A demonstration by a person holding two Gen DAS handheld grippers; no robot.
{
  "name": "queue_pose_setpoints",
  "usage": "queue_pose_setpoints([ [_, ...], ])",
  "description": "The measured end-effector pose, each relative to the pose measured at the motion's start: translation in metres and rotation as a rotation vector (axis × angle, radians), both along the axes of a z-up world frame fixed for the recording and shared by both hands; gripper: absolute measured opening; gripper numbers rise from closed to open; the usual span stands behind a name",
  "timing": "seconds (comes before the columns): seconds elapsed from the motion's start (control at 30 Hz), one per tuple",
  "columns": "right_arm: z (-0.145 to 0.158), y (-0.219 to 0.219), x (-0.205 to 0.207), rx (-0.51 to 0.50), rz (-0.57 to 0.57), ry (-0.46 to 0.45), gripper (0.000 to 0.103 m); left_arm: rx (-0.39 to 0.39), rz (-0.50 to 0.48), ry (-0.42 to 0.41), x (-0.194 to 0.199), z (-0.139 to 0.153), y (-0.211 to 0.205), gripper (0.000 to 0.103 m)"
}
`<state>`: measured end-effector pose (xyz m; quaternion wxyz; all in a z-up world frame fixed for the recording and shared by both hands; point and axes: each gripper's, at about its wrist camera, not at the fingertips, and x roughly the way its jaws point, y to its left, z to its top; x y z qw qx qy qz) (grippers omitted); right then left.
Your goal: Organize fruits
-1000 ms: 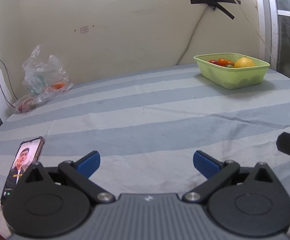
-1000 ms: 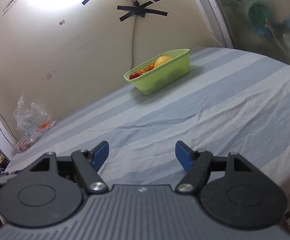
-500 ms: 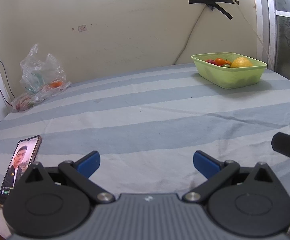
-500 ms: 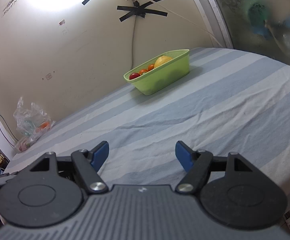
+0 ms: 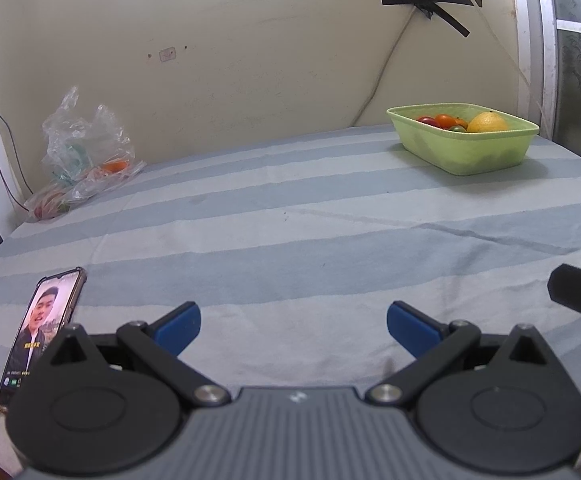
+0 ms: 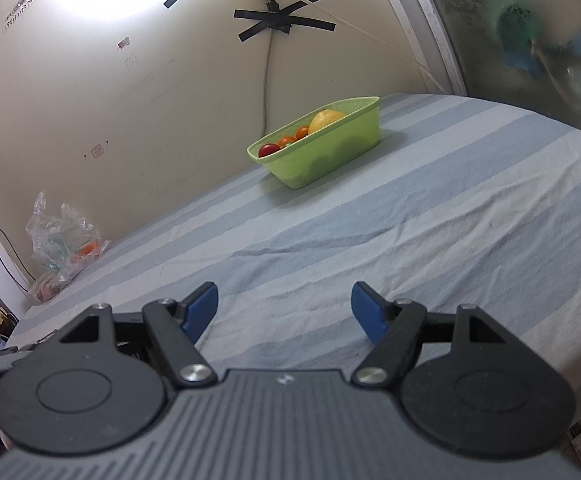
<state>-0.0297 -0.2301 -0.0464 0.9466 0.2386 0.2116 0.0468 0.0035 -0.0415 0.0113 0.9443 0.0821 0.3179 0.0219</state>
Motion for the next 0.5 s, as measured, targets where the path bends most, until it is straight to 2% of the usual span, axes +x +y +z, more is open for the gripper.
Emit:
queue_pose_setpoints([
  [0.5,-0.0023,0.0,0.0005,0.004,0.0,0.005,0.076,0.007,0.022,0.006,0.001,-0.0032,0.001,0.103],
])
